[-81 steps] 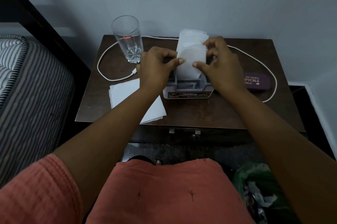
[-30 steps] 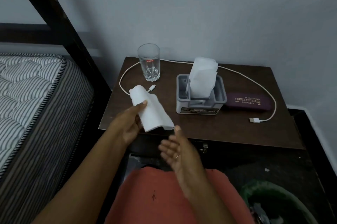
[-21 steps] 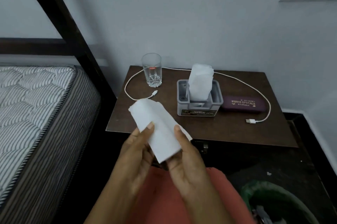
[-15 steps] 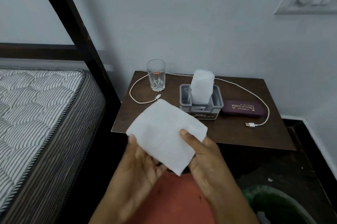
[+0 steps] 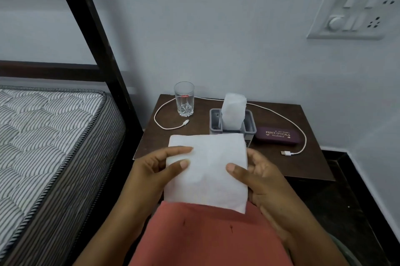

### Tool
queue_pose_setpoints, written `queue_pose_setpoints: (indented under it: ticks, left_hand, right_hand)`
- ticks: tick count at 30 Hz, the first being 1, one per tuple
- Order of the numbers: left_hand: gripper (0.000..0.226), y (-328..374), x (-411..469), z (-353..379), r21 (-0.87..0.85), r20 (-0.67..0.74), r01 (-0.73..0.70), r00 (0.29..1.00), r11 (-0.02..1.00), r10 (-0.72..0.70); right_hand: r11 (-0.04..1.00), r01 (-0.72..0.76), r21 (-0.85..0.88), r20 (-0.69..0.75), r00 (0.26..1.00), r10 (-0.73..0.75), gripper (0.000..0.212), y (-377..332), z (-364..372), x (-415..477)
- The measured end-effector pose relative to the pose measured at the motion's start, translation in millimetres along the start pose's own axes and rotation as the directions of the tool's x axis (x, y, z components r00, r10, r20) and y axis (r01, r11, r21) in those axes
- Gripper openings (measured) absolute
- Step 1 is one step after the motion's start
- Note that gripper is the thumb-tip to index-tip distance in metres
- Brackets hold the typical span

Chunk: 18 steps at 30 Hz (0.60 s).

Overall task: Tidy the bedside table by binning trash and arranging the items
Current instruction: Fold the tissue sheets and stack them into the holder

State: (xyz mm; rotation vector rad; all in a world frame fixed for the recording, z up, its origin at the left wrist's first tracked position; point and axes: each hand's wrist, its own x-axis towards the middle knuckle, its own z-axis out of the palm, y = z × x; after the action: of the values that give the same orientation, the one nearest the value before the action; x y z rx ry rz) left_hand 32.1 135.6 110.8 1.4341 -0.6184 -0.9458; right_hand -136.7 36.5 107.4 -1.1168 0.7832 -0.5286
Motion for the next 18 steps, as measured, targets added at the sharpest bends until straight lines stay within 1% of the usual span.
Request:
queue_pose_setpoints:
  ticks: [2,4,7,10,12,14,16,18]
  left_hand:
    - [0.019,-1.5,-3.5,-0.5,0.065,-0.023,-0.009,1.0,0.998,0.01]
    - [0.019,-0.5,-7.5,-0.4,0.085,-0.014,0.0,1.0,0.996,0.002]
    - [0.023,1.1,-12.5,0.4,0.071,0.025,0.027,0.999,0.997,-0.029]
    - [0.03,7.0,-17.9,0.4,0.053,0.066,0.029,0.997,0.998,-0.033]
    - [0.034,12.6,-19.4,0.2,0.085,0.078,0.01,0.997,0.996,-0.017]
    - [0.037,15.3,-19.4,-0.9,0.158,0.082,-0.003,0.997,0.988,-0.01]
    - [0.044,15.2,-18.4,-1.8,0.253,0.077,-0.008,0.997,0.968,-0.012]
    - [0.047,15.8,-17.6,-0.4,0.315,0.073,-0.019,0.997,0.949,-0.004]
  right_hand:
    - [0.998,0.049,-0.027,-0.054,0.997,-0.05,0.055,-0.3,-2.6,-4.9]
    - [0.993,0.092,-0.067,-0.084,0.992,-0.098,0.055,-0.8,-4.6,-12.0]
    - [0.99,0.109,-0.09,-0.096,0.988,-0.117,0.041,-0.6,-5.5,-19.4]
    - [0.995,0.078,-0.062,-0.102,0.991,-0.084,0.03,-2.3,-9.1,-23.7]
    - [0.994,0.079,-0.074,-0.07,0.994,-0.085,0.033,-7.0,-11.1,-25.9]
    - [0.99,0.073,-0.121,-0.038,0.996,-0.078,0.042,-8.4,-11.4,-27.2]
    - [0.978,0.073,-0.195,-0.058,0.995,-0.086,0.045,-8.0,-9.4,-28.3]
    - [0.959,0.106,-0.263,-0.079,0.988,-0.131,0.045,-8.7,-6.8,-29.0]
